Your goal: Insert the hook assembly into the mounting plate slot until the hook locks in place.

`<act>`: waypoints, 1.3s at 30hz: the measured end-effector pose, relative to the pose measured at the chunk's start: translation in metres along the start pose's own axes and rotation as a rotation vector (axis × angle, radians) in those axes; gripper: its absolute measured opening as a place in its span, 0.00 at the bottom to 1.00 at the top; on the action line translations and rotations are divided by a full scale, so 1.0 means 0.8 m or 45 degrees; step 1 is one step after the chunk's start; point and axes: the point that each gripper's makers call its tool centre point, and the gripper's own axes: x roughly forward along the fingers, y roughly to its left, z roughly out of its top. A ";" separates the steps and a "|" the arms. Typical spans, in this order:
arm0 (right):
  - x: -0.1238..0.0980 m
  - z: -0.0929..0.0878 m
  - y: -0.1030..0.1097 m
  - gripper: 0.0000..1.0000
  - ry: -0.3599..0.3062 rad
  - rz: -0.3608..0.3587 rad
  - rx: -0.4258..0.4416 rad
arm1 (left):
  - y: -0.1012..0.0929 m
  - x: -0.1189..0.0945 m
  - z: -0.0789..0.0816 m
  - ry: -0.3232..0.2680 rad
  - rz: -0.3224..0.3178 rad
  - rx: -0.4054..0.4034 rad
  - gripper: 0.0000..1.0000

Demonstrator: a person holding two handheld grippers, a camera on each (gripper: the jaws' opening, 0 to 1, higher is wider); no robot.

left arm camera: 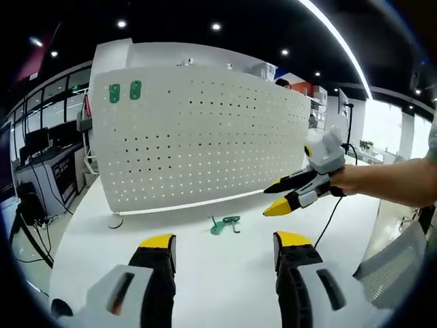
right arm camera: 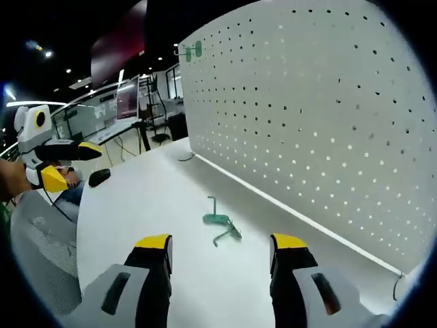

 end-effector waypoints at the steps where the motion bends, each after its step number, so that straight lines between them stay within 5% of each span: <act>1: 0.002 -0.001 -0.001 0.57 0.001 0.002 -0.003 | -0.001 0.000 -0.001 0.001 -0.001 -0.001 0.59; 17: 0.039 -0.026 -0.016 0.52 0.086 0.052 -0.015 | -0.007 -0.005 -0.021 0.031 -0.046 -0.012 0.58; 39: 0.075 -0.036 -0.019 0.28 0.168 0.136 -0.123 | -0.013 -0.003 -0.030 0.011 -0.209 -0.074 0.54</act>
